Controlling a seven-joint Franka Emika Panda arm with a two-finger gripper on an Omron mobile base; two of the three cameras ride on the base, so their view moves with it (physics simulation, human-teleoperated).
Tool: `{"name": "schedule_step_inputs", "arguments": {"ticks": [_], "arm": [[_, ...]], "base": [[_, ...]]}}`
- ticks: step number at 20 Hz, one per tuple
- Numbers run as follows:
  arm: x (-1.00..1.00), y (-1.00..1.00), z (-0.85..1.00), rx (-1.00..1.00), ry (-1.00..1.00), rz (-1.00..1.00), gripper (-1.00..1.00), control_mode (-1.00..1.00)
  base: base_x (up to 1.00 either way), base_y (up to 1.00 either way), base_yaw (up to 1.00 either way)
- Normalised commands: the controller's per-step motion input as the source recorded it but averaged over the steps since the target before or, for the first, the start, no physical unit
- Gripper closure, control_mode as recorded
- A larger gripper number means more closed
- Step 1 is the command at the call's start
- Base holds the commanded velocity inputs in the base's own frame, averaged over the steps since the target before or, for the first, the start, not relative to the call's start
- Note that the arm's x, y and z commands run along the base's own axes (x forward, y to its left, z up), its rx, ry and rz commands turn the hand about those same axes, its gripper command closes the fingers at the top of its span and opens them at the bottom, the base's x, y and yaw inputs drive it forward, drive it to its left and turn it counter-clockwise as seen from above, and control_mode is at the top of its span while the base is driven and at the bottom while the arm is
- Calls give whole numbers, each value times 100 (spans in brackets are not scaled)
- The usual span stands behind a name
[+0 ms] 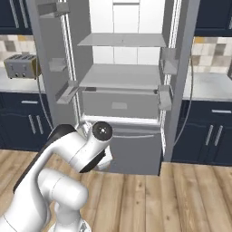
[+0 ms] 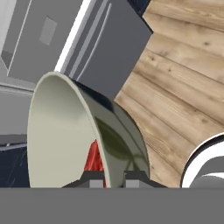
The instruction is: Place one of the steaks on the plate and the other in the bowl. Then place the bowl in the fridge.
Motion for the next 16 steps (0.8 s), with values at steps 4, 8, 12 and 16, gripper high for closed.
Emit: {"name": "schedule_step_inputs", "arguments": {"ticks": [4, 8, 12, 16], "arm": [[0, 0, 0, 0, 0, 0, 100, 100], [0, 0, 0, 0, 0, 0, 100, 100], [0, 0, 0, 0, 0, 0, 100, 100], [0, 0, 0, 0, 0, 0, 100, 100]], "base": [[61, -19, 12], [51, 3, 15], [70, 21, 11], [76, 18, 12]]}}
